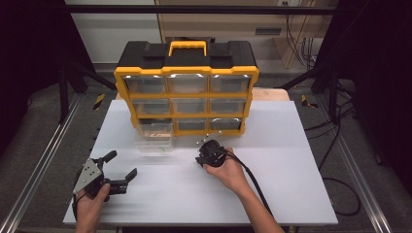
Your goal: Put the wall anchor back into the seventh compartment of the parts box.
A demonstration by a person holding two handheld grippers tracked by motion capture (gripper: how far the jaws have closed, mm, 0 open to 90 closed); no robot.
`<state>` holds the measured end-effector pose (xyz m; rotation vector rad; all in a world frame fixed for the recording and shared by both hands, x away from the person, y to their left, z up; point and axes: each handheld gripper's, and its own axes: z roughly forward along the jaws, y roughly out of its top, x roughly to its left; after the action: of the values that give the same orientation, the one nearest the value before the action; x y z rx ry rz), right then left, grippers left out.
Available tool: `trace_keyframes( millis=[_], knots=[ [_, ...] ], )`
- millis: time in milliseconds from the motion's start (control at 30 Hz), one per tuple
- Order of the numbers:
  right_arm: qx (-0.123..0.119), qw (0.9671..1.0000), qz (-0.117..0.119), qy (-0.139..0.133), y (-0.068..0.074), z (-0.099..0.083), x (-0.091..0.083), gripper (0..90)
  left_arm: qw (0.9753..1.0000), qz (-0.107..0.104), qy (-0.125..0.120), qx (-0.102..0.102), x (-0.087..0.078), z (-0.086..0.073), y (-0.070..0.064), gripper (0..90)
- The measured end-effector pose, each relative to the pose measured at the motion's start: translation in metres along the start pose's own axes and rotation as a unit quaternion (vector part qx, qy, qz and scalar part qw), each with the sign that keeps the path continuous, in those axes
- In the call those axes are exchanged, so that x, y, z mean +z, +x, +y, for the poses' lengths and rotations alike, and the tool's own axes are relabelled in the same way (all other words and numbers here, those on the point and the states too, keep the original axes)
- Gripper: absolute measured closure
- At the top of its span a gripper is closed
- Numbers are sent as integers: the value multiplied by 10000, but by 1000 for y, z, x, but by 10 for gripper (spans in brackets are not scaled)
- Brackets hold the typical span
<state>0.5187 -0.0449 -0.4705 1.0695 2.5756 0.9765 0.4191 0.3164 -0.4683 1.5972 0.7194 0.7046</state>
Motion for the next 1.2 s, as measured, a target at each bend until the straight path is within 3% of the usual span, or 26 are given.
trace_keyframes(
  millis=[833, 1000, 1033, 1200],
  knots=[
    [-137, 9999, -62, -14, 0, -3, 3, 846, 10000, -3, 8, 2, 0, 0, 0, 4],
    [-75, 9998, 2, -185, -2, -3, 3, 847, 10000, -1, 2, -3, 0, 0, 0, 3],
    [49, 9998, -7, -176, 0, -3, 1, 846, 10000, -4, 4, -4, 0, 0, 0, 3],
    [59, 9988, 46, -486, -1, 1, -6, 846, 10000, -6, 3, -1, 0, 0, 0, 3]
  ],
)
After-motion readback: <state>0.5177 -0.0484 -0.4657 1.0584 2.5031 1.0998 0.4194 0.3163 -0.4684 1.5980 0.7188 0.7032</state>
